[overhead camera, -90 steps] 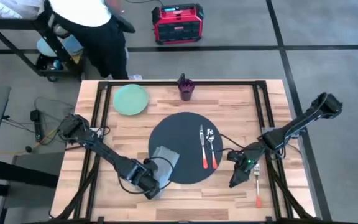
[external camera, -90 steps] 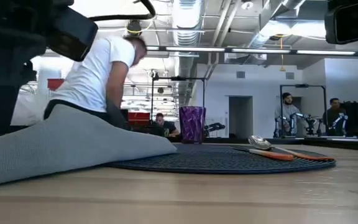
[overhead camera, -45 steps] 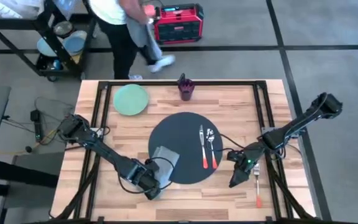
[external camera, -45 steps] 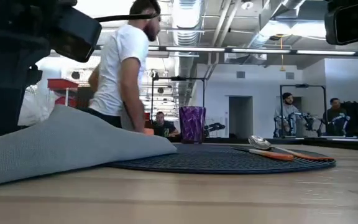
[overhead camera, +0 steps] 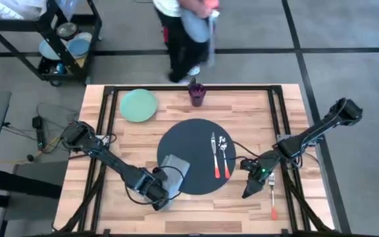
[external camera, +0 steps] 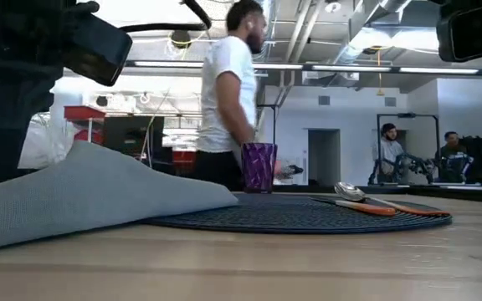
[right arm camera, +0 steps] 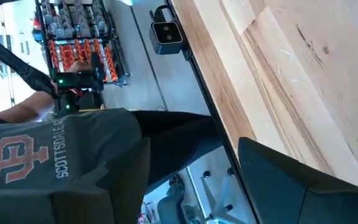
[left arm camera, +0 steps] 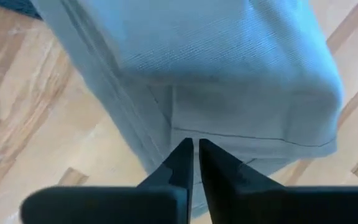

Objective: Set table place
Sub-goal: Fold the table napkin

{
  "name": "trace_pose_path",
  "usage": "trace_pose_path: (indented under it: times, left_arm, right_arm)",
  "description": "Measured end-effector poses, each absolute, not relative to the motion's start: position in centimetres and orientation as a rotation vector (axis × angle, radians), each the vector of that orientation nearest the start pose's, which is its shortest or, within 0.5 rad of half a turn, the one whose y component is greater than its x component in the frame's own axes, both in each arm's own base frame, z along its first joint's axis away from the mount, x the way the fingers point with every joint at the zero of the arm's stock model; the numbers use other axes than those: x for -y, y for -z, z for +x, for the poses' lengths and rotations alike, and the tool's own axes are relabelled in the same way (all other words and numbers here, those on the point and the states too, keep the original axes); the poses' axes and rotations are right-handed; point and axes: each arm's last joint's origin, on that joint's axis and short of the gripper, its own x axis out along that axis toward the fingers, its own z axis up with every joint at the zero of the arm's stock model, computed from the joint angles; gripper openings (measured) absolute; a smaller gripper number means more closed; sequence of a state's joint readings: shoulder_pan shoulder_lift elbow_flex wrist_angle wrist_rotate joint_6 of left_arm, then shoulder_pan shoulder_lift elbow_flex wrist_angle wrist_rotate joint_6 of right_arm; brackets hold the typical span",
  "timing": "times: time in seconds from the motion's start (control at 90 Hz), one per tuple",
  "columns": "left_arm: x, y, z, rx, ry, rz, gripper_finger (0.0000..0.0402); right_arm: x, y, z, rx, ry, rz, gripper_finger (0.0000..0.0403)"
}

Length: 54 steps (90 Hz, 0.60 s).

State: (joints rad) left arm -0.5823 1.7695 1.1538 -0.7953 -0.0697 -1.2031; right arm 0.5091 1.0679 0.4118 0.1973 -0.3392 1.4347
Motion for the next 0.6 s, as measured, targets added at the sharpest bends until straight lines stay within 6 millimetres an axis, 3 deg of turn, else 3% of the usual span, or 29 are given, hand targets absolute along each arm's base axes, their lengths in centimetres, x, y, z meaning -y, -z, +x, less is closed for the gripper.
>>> trace_pose_path:
  times: [0.367,0.6]
  left_arm:
    - [17.71,-17.51,27.21,-1.356,-0.367,-0.535,0.0079]
    - [17.60,-17.48,27.13,-1.352,-0.386,-0.522,0.0091]
  right_arm:
    - [-11.00,-19.09,17.77,-0.976,-0.340,1.286,0.0230]
    - [-11.06,-19.32,17.86,-0.963,-0.351,1.314,0.0230]
